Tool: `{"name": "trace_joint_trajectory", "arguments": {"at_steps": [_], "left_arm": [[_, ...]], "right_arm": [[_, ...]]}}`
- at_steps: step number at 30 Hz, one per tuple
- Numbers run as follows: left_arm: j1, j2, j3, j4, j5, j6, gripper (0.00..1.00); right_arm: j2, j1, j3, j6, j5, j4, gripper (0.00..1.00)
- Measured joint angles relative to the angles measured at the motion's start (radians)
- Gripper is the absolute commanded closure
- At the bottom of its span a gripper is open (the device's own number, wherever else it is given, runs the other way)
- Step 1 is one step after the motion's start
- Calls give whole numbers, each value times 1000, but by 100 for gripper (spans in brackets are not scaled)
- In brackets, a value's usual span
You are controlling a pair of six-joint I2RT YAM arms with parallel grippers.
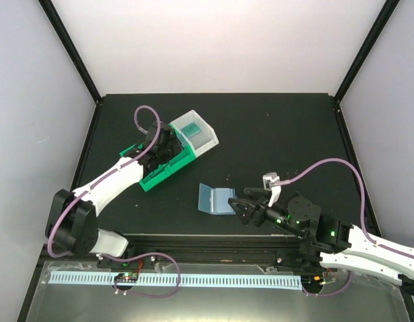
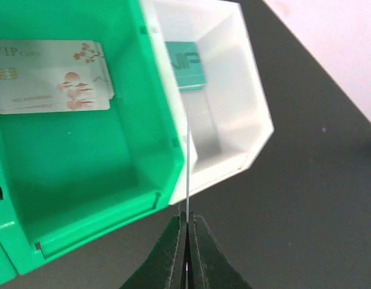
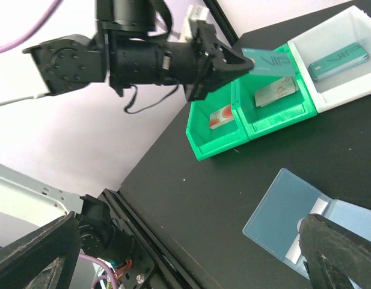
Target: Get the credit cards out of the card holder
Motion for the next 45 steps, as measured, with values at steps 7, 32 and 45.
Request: {"name": "trace_joint_trajectory", "arguments": {"at_steps": [7, 32, 45], "left_arm": [[33, 156, 94, -5, 3, -14, 98], [63, 274, 256, 32, 39, -53, 98], [63, 501, 435, -7, 69, -73, 98]], "right_arm": [[0, 0, 45, -33, 4, -29, 0], [36, 0, 64, -98, 114, -54, 0], [77, 0, 63, -108, 135, -48, 0]]}}
